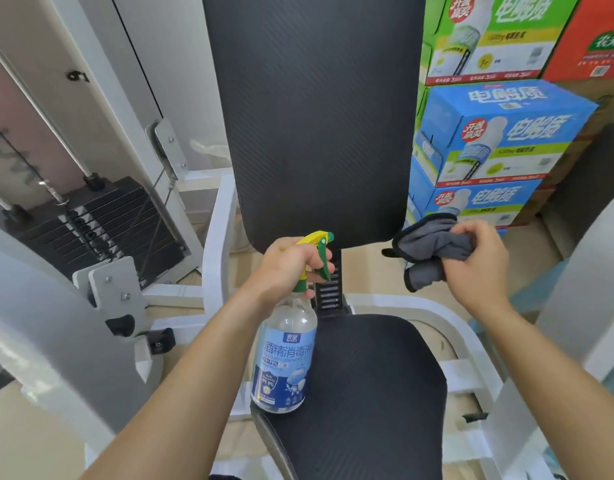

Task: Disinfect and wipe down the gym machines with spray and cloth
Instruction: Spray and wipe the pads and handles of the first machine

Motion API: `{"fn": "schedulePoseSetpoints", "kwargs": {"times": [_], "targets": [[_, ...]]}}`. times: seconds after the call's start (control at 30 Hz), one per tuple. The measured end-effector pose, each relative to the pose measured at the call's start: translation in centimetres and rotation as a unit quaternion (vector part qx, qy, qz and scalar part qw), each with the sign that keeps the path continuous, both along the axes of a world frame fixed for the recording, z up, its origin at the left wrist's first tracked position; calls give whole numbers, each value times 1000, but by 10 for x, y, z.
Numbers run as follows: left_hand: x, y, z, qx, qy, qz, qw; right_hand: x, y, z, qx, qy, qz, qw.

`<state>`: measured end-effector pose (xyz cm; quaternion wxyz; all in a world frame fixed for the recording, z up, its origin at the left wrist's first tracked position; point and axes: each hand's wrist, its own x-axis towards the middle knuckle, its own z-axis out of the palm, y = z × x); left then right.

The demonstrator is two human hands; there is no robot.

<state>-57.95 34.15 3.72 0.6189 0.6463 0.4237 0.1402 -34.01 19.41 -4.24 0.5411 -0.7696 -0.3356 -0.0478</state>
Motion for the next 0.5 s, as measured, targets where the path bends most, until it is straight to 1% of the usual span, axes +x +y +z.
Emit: {"fn": "schedulePoseSetpoints", "kwargs": {"times": [0.13,0.2,0.23,0.3,0.33,0.37,0.4,0.47,0.5], "targets": [[8,-2,3,-5,10,-2,1000,-8,-8,-3,46,120,-7,992],[11,-4,5,-1,17,-6,1000,-8,-5,0,112,221,-12,969],[12,-4,6,1,19,-6,1000,-8,-2,2,161,292,-14,943],[12,-4,7,4,18,-5,1000,-9,7,3,249,434,-18,865],[11,-3,8,5,16,-5,1000,-10,12,6,266,479,-21,836],[9,-3,8,7,13,-6,1000,-11,17,10,278,502,-16,819],[8,-1,9,6,8,-6,1000,-14,21,16,289,505,-2,814],[3,1,10,-3,-2,-2,1000,-23,35,24,293,504,22,812],[1,3,11,-6,-4,0,1000,-30,44,30,291,504,11,813]]}}
